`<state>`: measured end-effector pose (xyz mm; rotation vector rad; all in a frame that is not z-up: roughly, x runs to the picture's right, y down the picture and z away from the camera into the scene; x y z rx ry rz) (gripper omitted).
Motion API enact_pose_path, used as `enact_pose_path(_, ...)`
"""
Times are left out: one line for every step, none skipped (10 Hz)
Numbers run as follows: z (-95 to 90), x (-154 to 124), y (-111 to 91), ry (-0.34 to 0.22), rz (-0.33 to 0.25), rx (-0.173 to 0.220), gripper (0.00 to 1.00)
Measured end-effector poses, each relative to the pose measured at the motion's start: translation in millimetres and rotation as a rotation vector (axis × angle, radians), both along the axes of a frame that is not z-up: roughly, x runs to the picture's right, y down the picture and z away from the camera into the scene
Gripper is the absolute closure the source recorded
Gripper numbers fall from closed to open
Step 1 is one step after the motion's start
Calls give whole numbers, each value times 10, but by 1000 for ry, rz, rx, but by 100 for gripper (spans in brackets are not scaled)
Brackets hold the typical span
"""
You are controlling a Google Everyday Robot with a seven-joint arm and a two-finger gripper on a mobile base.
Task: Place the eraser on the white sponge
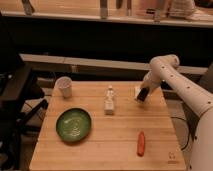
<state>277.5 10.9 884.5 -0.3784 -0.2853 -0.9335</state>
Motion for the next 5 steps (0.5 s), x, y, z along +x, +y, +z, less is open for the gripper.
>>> enact_pose_path(12, 5, 2, 0, 1, 1, 86)
enact_pose_path(25, 13, 0, -1, 3, 2, 86)
enact_pose_path(37, 21, 1, -1, 4, 3, 86)
enact_pose_path(41, 23, -7, -2, 5, 5, 86)
enact_pose_path(53, 22, -11, -3, 7, 6, 86)
